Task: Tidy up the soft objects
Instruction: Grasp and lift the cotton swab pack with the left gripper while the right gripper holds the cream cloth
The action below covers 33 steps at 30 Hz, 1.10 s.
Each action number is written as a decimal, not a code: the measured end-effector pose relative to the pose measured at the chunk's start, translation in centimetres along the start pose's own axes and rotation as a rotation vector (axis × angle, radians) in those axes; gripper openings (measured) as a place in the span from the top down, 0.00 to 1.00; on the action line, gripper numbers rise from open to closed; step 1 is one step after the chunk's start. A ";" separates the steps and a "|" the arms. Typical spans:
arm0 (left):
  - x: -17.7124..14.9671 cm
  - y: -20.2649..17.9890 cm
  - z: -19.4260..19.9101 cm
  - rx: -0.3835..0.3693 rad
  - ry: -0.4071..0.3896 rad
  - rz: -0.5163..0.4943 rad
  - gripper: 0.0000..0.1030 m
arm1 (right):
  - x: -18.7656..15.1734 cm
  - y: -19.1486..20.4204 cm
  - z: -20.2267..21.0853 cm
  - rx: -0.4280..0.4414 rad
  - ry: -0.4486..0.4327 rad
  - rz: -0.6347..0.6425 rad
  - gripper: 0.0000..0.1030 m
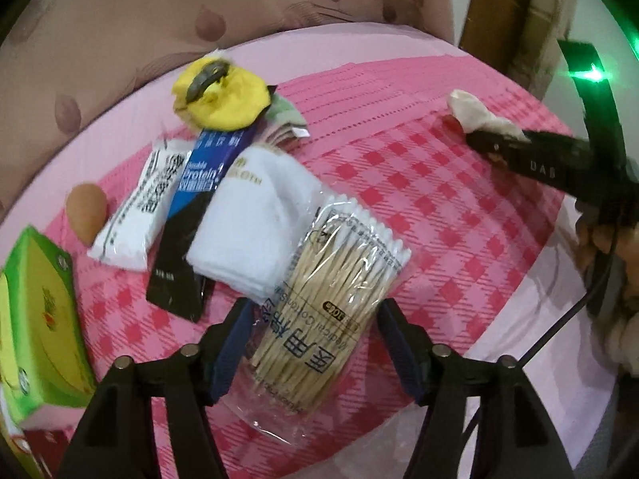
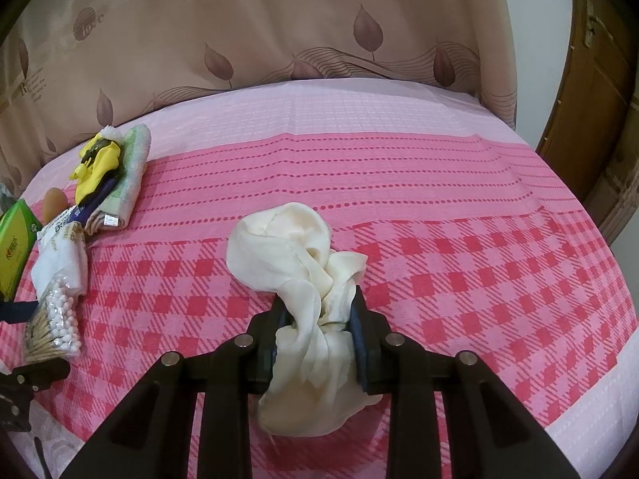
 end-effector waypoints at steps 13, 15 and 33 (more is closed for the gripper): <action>-1.0 -0.2 1.8 0.023 -0.028 0.056 0.72 | 0.1 0.2 0.0 -0.003 -0.001 0.005 0.74; -1.0 -0.2 2.1 0.018 -0.034 0.062 0.72 | 0.1 0.2 0.0 -0.003 -0.001 0.005 0.74; -0.9 0.6 7.6 -0.007 -0.112 0.106 0.72 | 0.1 0.2 0.0 -0.004 -0.002 0.007 0.74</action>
Point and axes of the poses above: each gripper's, at about its wrist camera, not at the fingertips, and z roughly against the way its jaws point, y to its left, x to its top, the point moved 4 cm from there along -z, roughly the way its jaws point, and after that the axes turned 12 degrees about -y, right-handed, at the moved point
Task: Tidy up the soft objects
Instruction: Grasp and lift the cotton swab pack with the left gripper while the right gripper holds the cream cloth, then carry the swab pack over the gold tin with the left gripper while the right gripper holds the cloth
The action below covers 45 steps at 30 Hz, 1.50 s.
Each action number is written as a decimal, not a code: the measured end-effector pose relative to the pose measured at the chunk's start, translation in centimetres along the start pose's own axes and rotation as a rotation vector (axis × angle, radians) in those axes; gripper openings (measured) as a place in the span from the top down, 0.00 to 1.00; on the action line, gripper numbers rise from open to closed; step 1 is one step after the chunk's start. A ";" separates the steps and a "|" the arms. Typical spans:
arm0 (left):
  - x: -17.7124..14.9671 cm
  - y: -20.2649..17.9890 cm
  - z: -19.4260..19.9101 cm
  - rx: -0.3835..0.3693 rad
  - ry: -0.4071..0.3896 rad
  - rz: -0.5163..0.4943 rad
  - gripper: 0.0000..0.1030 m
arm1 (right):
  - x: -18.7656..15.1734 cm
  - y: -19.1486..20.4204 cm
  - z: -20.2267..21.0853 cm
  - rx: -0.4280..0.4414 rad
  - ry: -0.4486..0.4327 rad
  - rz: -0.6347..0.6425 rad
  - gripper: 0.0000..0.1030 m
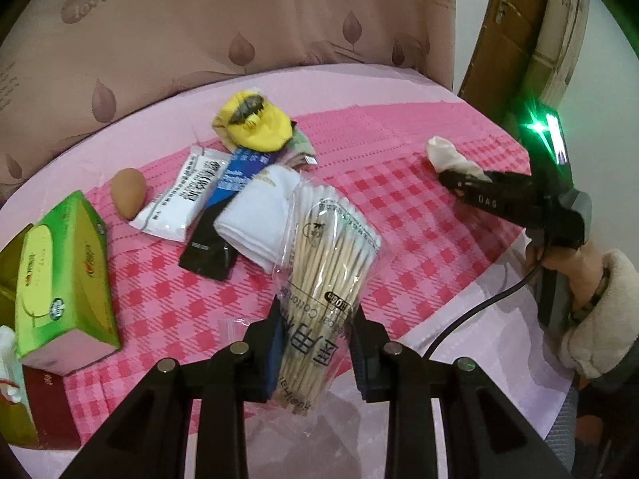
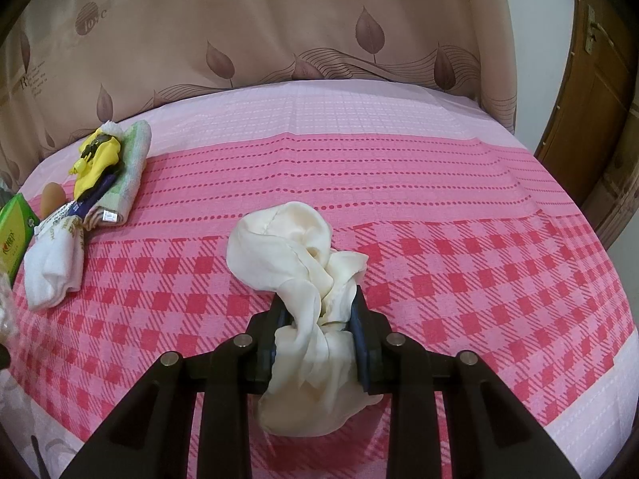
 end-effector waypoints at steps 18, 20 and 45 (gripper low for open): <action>1.4 7.8 4.8 0.164 -0.083 0.113 0.72 | 0.1 0.0 0.1 -0.005 -0.001 0.013 0.74; 1.4 9.2 5.4 0.190 -0.088 0.132 0.72 | 0.1 0.1 0.1 -0.005 -0.002 0.013 0.74; -2.4 26.9 10.5 0.509 -0.078 0.373 0.72 | 0.3 -0.5 0.0 -0.013 -0.002 0.028 0.74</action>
Point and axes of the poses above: each gripper's, at about its wrist camera, not at the fingertips, and z roughly against the way its jaws point, y to its left, x to its top, the point moved 4 cm from there along -z, roughly the way its jaws point, and after that the axes turned 12 degrees about -y, right-handed, at the moved point
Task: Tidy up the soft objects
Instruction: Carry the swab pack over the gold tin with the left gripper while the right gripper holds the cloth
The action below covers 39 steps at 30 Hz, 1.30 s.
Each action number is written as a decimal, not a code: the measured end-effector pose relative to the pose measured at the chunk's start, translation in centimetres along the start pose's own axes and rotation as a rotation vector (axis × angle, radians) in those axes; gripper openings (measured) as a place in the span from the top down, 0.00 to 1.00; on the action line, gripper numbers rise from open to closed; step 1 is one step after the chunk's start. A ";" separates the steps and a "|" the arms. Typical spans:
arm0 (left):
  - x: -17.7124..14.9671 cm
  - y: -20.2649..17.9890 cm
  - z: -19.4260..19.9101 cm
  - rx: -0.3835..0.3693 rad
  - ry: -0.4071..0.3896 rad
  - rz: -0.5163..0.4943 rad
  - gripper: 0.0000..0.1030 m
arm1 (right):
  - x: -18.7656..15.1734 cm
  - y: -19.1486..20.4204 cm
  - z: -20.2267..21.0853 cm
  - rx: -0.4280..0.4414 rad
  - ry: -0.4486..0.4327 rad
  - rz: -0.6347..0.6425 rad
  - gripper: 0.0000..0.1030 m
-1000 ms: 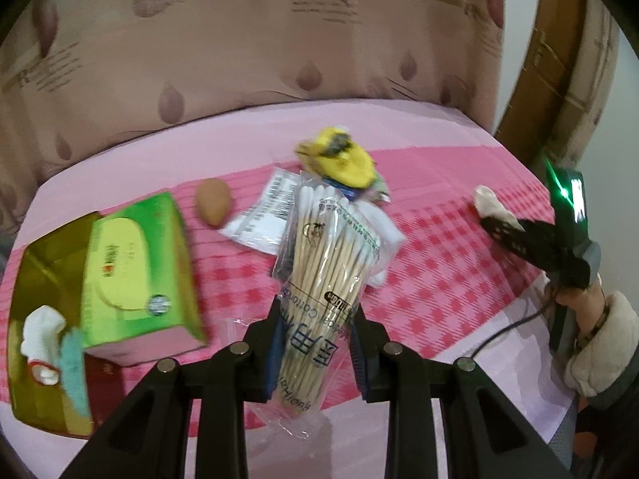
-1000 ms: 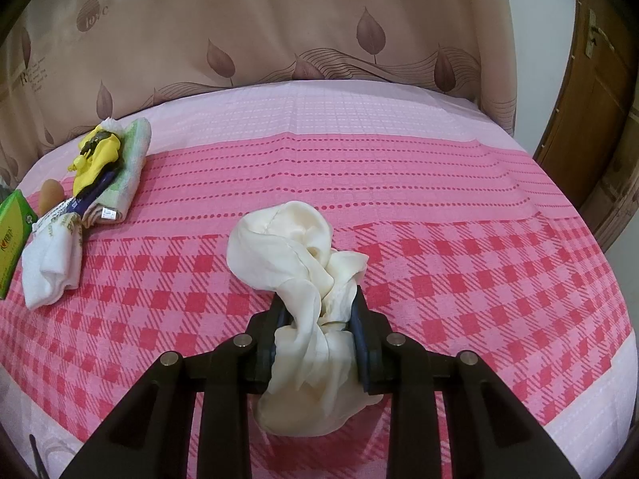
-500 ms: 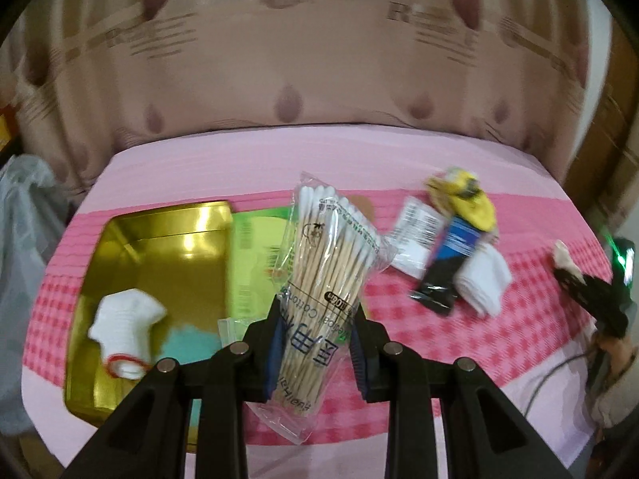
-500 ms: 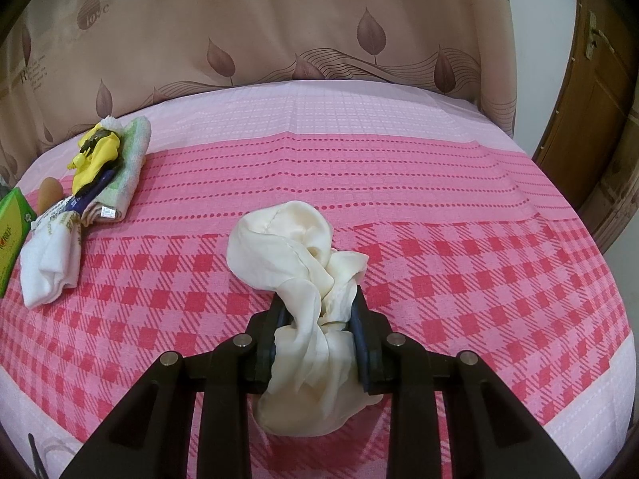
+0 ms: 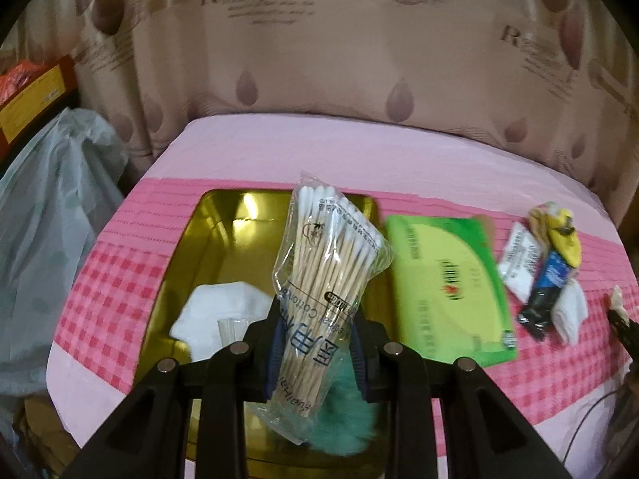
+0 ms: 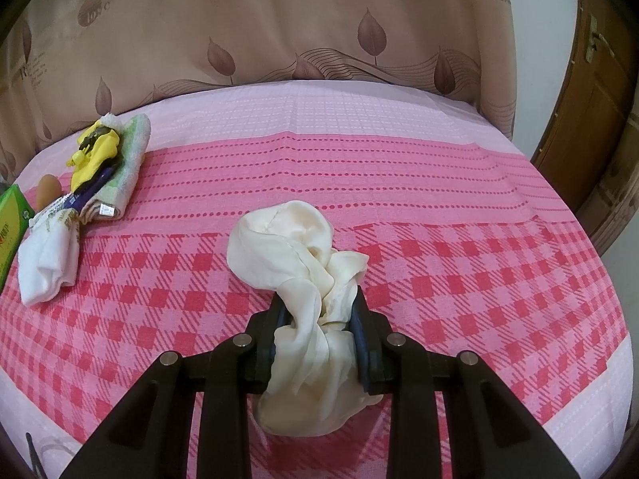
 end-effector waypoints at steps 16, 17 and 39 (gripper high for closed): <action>-0.6 4.1 -3.5 0.067 0.075 0.052 0.70 | 0.0 -0.1 0.0 -0.001 -0.001 0.002 0.74; -0.7 4.1 -3.6 0.071 0.077 0.048 0.70 | 0.0 0.0 0.0 -0.001 -0.001 0.001 0.74; -1.7 2.7 -3.2 0.062 0.069 -0.006 0.59 | 0.0 0.0 0.0 -0.004 -0.002 0.004 0.73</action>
Point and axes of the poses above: each gripper's, at about its wrist camera, not at the fingertips, and z roughly against the way its jaws point, y to its left, x to its top, the point moved 4 cm from there along -z, roughly the way its jaws point, and after that the axes turned 12 degrees about -y, right-handed, at the moved point
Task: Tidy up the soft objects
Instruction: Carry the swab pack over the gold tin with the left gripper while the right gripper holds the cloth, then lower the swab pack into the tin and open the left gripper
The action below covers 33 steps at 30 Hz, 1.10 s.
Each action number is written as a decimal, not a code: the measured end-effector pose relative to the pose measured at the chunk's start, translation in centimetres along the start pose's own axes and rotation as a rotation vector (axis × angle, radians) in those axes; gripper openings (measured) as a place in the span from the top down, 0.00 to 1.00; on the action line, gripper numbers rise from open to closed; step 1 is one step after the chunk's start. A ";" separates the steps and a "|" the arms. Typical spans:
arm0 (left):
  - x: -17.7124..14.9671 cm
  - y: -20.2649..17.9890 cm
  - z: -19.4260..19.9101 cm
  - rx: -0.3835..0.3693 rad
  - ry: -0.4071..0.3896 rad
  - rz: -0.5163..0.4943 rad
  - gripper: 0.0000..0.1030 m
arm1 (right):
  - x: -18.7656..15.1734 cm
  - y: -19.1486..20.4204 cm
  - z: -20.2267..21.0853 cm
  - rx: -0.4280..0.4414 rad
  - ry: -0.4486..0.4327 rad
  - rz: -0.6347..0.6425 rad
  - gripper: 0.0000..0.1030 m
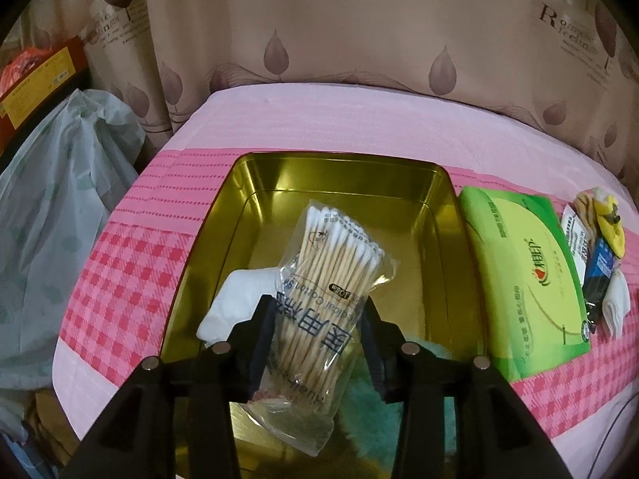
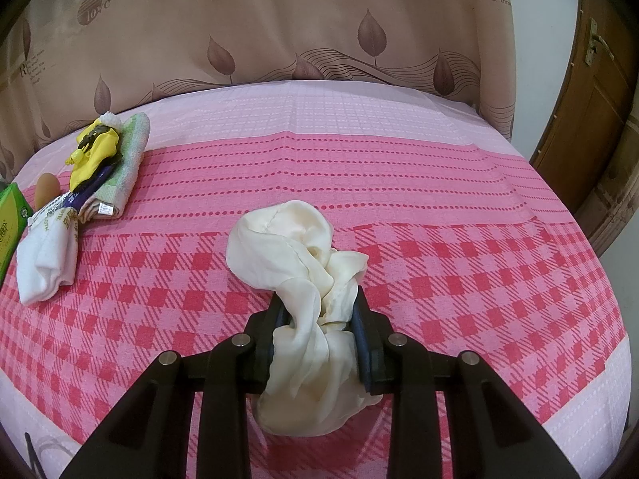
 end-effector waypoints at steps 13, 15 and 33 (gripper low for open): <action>0.0 0.0 0.4 -0.001 0.000 0.002 0.53 | 0.0 -0.1 0.0 -0.003 0.000 -0.001 0.70; 0.1 0.2 0.5 0.003 -0.005 0.010 0.53 | 0.0 -0.2 0.0 -0.003 0.000 -0.002 0.70; 0.5 0.5 3.7 -0.066 -0.075 0.076 0.43 | 0.0 -0.1 0.0 -0.005 0.000 0.000 0.68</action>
Point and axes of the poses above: each gripper's, at about its wrist camera, not at the fingertips, and z roughly against the way its jaws point, y to its left, x to its top, the point moved 4 cm from there along -z, roughly the way its jaws point, and after that the axes turned 12 degrees about -y, right-handed, at the moved point
